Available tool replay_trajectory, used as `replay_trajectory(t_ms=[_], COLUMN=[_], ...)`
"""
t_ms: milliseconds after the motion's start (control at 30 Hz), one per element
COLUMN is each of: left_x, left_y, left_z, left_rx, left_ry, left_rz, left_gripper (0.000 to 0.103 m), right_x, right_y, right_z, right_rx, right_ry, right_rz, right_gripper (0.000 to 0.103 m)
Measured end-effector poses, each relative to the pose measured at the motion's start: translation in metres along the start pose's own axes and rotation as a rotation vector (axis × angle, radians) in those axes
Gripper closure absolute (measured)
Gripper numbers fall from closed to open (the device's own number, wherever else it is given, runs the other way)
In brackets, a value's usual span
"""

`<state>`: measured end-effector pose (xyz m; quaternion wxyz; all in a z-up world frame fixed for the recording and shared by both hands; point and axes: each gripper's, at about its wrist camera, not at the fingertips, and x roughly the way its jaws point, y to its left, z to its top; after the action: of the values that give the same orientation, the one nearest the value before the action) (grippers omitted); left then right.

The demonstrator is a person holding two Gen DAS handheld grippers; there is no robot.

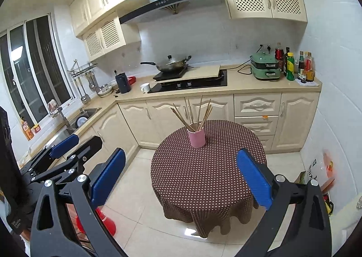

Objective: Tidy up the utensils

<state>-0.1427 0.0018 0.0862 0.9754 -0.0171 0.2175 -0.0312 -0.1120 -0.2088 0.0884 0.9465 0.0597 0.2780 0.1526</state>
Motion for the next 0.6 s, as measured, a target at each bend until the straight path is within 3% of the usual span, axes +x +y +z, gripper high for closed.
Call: replay_trajectory(t_ms=[600], left_x=[-0.012], left_y=[-0.001], left_z=[0.004], left_rx=[-0.008], left_ry=[-0.051], left_rz=[0.035], left_gripper=[0.031], right_x=[-0.003], right_y=[-0.001], right_z=[-0.001], right_rx=[-0.018], right_ry=[-0.017], right_rz=[0.010], right_gripper=[0.008])
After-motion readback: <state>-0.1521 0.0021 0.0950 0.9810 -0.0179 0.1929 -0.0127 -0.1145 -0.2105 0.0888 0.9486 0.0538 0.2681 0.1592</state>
